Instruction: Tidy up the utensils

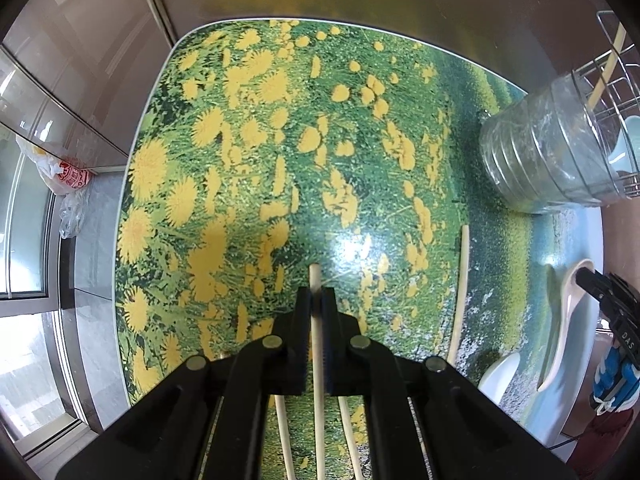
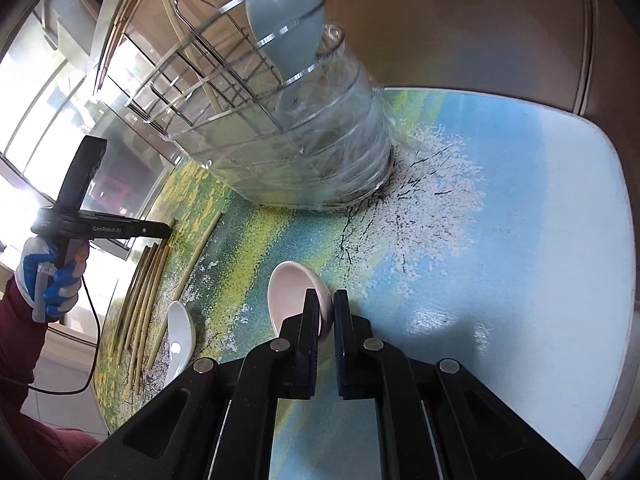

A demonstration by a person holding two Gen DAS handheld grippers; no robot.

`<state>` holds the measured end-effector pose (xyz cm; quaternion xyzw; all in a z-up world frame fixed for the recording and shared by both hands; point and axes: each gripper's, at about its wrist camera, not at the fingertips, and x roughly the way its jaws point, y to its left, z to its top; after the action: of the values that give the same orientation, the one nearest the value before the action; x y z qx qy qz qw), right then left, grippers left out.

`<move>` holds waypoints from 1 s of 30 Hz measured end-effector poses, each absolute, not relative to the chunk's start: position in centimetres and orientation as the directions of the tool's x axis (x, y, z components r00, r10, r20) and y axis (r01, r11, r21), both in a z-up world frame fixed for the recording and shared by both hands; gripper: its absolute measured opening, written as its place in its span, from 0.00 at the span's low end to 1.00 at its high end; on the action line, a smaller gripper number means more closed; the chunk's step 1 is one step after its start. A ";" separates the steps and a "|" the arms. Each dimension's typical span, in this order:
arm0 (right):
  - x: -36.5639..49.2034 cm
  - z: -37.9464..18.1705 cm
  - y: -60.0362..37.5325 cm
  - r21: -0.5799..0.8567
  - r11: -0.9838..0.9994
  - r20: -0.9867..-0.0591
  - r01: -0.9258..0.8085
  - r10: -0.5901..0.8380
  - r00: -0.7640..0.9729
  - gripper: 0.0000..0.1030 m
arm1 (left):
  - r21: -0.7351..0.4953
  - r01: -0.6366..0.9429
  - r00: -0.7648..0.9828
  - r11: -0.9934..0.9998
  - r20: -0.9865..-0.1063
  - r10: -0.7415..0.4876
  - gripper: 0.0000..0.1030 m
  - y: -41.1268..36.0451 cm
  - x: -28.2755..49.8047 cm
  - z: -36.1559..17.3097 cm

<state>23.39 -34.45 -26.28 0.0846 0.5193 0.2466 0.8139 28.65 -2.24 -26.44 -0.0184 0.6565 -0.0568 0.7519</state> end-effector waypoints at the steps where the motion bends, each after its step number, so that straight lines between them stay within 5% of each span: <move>1: 23.1 -25.9 -34.6 0.387 0.868 -0.802 -0.311 0.483 0.352 0.06 | -0.107 0.060 0.136 0.992 -0.984 -0.114 0.04 -2.0 28.5 -26.4; 30: 7.9 -10.2 -32.4 0.201 0.944 -0.637 -0.263 0.330 0.697 0.06 | -0.231 0.123 0.467 0.965 -0.845 -0.261 0.03 3.2 16.2 -10.5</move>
<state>7.87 -32.40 -10.17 0.0471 0.3545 0.1610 0.9199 16.23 3.19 -10.48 -0.0688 0.5038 -0.1125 0.8537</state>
